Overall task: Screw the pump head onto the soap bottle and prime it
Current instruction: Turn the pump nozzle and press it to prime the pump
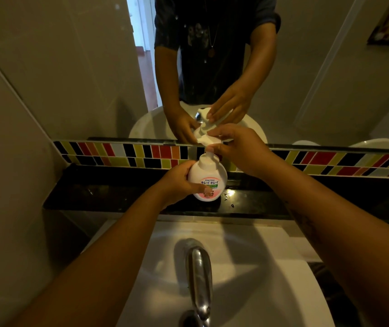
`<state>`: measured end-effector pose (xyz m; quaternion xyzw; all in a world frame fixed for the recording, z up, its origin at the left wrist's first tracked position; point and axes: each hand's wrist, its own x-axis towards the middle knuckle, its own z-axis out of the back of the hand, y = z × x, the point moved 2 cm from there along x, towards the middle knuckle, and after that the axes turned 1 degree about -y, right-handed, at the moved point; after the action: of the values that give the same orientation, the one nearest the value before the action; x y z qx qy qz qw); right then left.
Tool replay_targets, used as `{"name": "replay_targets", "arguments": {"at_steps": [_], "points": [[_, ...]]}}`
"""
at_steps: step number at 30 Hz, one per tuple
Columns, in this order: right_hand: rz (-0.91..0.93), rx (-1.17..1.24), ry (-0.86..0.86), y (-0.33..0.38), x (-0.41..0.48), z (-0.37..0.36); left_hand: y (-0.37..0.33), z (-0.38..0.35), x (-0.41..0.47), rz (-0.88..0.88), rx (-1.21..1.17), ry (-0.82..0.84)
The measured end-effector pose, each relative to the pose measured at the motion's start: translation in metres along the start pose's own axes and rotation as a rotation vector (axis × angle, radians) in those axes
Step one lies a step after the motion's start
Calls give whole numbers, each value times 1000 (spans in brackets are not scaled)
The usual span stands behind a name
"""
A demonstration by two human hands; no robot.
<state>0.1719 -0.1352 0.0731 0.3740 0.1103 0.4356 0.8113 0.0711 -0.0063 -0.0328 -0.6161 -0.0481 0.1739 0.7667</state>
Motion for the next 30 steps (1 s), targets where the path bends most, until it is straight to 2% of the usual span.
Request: {"name": "replay_targets", "arguments": {"at_steps": [10, 16, 24, 30], "points": [[26, -13, 128, 2, 2, 6, -3, 5, 2, 15, 68, 22], [83, -159, 218, 13, 1, 11, -6, 5, 5, 36, 83, 4], [76, -271, 109, 16, 4, 9, -6, 4, 5, 22, 83, 2], [147, -244, 192, 16, 8, 15, -4, 7, 5, 17, 90, 26]]}}
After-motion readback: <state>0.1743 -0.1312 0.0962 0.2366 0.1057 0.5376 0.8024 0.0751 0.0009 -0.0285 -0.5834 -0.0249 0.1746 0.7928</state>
